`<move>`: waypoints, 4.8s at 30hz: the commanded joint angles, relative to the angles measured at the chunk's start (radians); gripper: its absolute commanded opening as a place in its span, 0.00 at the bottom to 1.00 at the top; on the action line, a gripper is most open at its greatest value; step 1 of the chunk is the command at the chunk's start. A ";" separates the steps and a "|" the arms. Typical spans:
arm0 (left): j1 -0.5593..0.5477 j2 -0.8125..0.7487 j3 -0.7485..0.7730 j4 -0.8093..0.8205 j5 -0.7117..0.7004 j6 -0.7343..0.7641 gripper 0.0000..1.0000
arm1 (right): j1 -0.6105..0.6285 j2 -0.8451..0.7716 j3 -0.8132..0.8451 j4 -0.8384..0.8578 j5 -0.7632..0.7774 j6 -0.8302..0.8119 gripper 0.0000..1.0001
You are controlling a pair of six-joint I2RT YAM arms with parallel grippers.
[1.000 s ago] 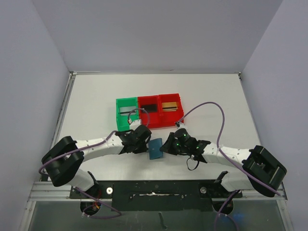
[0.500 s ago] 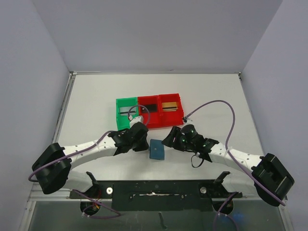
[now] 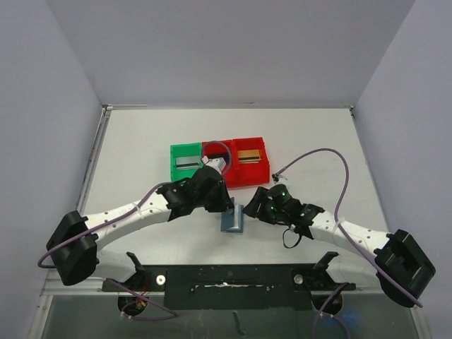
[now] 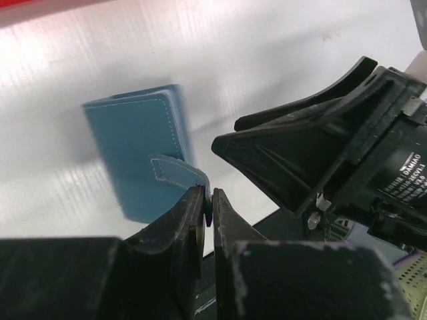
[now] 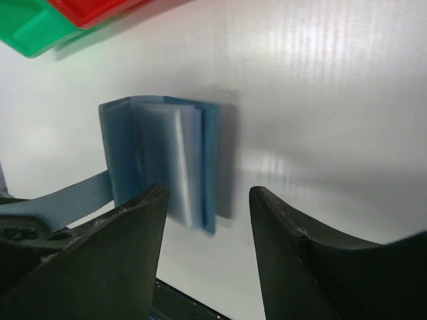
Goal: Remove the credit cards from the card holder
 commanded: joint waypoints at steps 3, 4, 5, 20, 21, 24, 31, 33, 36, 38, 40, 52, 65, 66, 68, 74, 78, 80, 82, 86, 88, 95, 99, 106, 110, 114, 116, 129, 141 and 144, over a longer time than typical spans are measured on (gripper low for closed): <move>-0.005 0.081 0.092 0.082 0.084 0.050 0.00 | -0.005 -0.120 0.020 -0.188 0.223 0.071 0.54; -0.007 0.095 0.099 0.081 0.081 0.048 0.00 | -0.005 -0.151 0.017 -0.218 0.260 0.084 0.55; -0.009 0.102 0.098 0.080 0.076 0.042 0.00 | -0.006 -0.191 0.007 -0.241 0.284 0.091 0.55; 0.038 -0.148 -0.089 -0.060 -0.157 -0.058 0.00 | -0.022 -0.554 -0.193 -0.022 0.274 0.047 0.98; 0.061 -0.160 -0.111 -0.080 -0.158 -0.065 0.00 | -0.028 -0.573 -0.223 0.019 0.248 0.049 0.98; 0.113 -0.200 -0.190 -0.095 -0.139 -0.072 0.00 | -0.039 -0.574 -0.250 0.075 0.186 0.077 0.97; 0.138 -0.215 -0.325 -0.048 -0.087 -0.086 0.00 | -0.039 -0.329 -0.132 0.073 0.044 0.051 0.99; 0.137 -0.209 -0.343 -0.061 -0.099 -0.096 0.00 | -0.036 -0.241 -0.083 0.078 -0.003 0.032 0.96; 0.137 -0.217 -0.358 -0.062 -0.103 -0.098 0.00 | -0.007 -0.138 -0.019 0.087 -0.011 0.008 0.88; 0.138 -0.217 -0.369 -0.039 -0.088 -0.090 0.00 | 0.014 -0.084 0.019 0.101 -0.009 -0.008 0.83; 0.138 -0.209 -0.365 -0.042 -0.097 -0.081 0.00 | 0.019 -0.031 0.048 0.112 -0.030 -0.027 0.78; 0.141 -0.201 -0.347 -0.053 -0.113 -0.066 0.00 | 0.018 0.224 0.174 0.119 -0.150 -0.102 0.59; 0.140 -0.212 -0.345 -0.054 -0.093 -0.070 0.00 | 0.018 0.366 0.251 0.093 -0.175 -0.142 0.51; 0.140 -0.213 -0.346 -0.055 -0.093 -0.070 0.00 | 0.017 0.371 0.256 0.083 -0.167 -0.143 0.52; 0.140 -0.213 -0.347 -0.056 -0.094 -0.068 0.00 | 0.018 0.381 0.260 0.078 -0.166 -0.146 0.53; 0.140 -0.208 -0.347 -0.056 -0.094 -0.067 0.00 | 0.024 0.403 0.282 0.076 -0.188 -0.168 0.52; 0.140 -0.199 -0.346 -0.052 -0.093 -0.067 0.00 | 0.040 0.393 0.282 0.115 -0.221 -0.174 0.44; 0.140 -0.197 -0.346 -0.051 -0.091 -0.067 0.00 | 0.040 0.393 0.279 0.149 -0.269 -0.169 0.42; 0.140 -0.194 -0.349 -0.044 -0.088 -0.067 0.00 | 0.041 0.398 0.273 0.195 -0.326 -0.158 0.41; 0.140 -0.189 -0.348 -0.039 -0.086 -0.064 0.00 | 0.043 0.398 0.257 0.279 -0.384 -0.121 0.41; 0.140 -0.188 -0.350 -0.038 -0.084 -0.063 0.00 | 0.044 0.399 0.248 0.320 -0.411 -0.105 0.41; 0.141 -0.207 -0.359 -0.047 -0.096 -0.078 0.00 | 0.073 0.475 0.285 0.379 -0.476 -0.088 0.46; 0.141 -0.233 -0.382 -0.034 -0.111 -0.130 0.00 | 0.095 0.524 0.291 0.417 -0.470 -0.055 0.48; 0.148 -0.270 -0.428 0.041 -0.090 -0.235 0.19 | 0.092 0.554 0.178 0.640 -0.461 0.094 0.60; 0.152 -0.306 -0.452 0.082 -0.084 -0.286 0.37 | 0.092 0.550 0.120 0.686 -0.414 0.153 0.64; 0.155 -0.346 -0.481 0.120 -0.086 -0.328 0.51 | 0.087 0.540 0.082 0.702 -0.379 0.178 0.65; 0.157 -0.362 -0.501 0.150 -0.082 -0.352 0.56 | 0.086 0.539 0.078 0.703 -0.377 0.180 0.65; 0.163 -0.407 -0.527 0.148 -0.116 -0.425 0.59 | 0.122 0.488 0.096 0.690 -0.364 0.082 0.67; 0.164 -0.445 -0.487 0.048 -0.172 -0.421 0.59 | 0.134 0.434 0.105 0.675 -0.356 0.039 0.54; 0.164 -0.455 -0.486 0.048 -0.179 -0.421 0.59 | 0.135 0.441 0.093 0.721 -0.372 0.047 0.47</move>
